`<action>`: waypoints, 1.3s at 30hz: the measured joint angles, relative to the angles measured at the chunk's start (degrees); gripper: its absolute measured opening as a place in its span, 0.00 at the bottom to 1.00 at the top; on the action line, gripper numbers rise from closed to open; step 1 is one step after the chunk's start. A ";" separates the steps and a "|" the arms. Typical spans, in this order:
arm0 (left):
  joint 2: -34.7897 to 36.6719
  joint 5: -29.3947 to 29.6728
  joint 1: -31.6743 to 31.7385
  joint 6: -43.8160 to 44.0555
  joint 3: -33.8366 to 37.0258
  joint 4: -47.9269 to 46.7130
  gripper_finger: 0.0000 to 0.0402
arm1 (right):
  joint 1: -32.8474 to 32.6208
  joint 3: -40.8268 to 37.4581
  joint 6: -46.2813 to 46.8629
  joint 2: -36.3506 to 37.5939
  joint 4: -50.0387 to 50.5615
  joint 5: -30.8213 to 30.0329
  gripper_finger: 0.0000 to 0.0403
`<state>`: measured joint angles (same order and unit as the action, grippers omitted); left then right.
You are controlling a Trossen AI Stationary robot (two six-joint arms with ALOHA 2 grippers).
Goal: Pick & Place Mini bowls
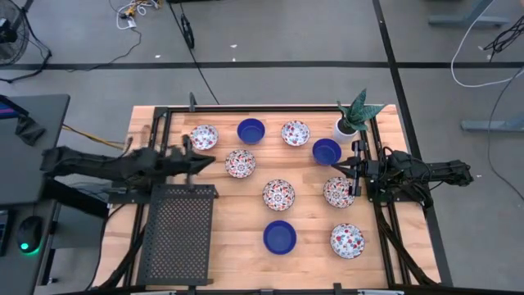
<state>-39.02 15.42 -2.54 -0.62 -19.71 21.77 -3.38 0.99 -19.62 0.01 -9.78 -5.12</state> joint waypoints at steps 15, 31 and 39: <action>-47.58 -9.09 16.54 -0.07 -40.81 -37.83 0.38 | 0.02 0.00 0.01 0.00 0.00 0.00 0.02; -72.80 -7.75 24.45 7.36 -51.98 -34.84 0.47 | 0.00 -0.02 0.02 0.00 0.00 0.00 0.02; -74.98 -4.05 24.90 9.05 -52.07 -34.88 0.39 | 0.01 -0.02 0.00 0.00 0.00 0.00 0.02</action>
<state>-114.00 11.37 22.35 8.43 -71.79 -13.11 -3.37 0.97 -19.61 0.01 -9.78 -5.13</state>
